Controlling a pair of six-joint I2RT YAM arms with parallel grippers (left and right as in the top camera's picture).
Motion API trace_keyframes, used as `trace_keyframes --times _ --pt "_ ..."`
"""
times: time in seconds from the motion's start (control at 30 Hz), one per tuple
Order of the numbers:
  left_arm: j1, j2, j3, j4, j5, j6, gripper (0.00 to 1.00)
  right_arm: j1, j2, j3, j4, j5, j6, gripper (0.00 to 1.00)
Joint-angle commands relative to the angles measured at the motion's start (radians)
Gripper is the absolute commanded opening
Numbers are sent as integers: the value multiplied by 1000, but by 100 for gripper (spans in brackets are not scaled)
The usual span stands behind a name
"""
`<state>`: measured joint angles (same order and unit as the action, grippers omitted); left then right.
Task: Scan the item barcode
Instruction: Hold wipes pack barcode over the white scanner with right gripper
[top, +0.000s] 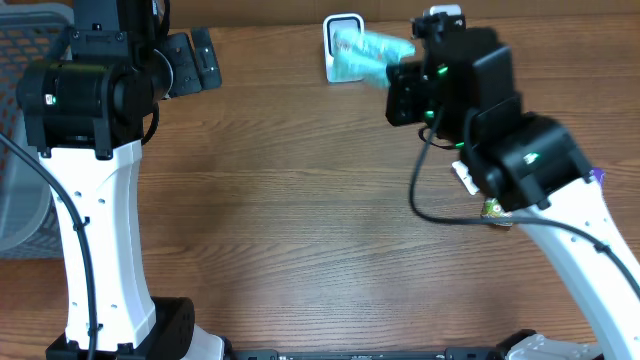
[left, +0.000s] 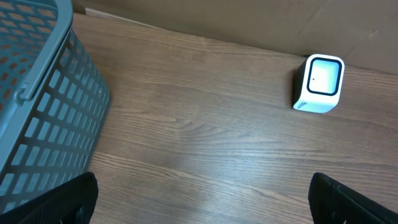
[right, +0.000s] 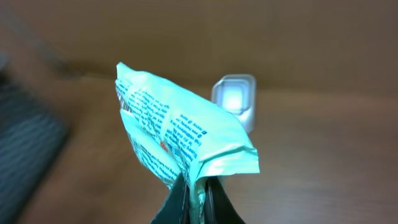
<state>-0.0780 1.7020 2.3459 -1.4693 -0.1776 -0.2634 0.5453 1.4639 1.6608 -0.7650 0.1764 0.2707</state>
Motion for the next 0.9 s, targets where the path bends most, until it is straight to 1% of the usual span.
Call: trace_keyframes --times 0.0,0.1,0.2,0.27,0.47,0.53,0.6,0.73,0.87 --pt "-1 5 11 3 -13 -13 100 82 83 10 91 509 -119 4" --pt "-1 5 11 3 -13 -14 100 121 183 10 252 702 -287 4" --pt "-1 5 11 3 -13 -14 99 128 308 10 487 880 -496 4" --pt "-1 5 11 3 -13 -14 100 127 388 10 635 899 -645 4" --pt "-1 5 11 3 -13 -13 100 114 589 10 964 839 -1071 4" --pt "-1 5 11 3 -13 -14 99 105 638 10 1070 821 -1157 4" --pt "-1 5 11 3 -13 -13 100 89 678 10 1133 769 -1194 4" --pt "-1 5 11 3 -13 -13 100 51 726 10 1147 650 -1249 4" --pt "-1 5 11 3 -13 -14 99 8 774 10 1207 629 -1274 4"
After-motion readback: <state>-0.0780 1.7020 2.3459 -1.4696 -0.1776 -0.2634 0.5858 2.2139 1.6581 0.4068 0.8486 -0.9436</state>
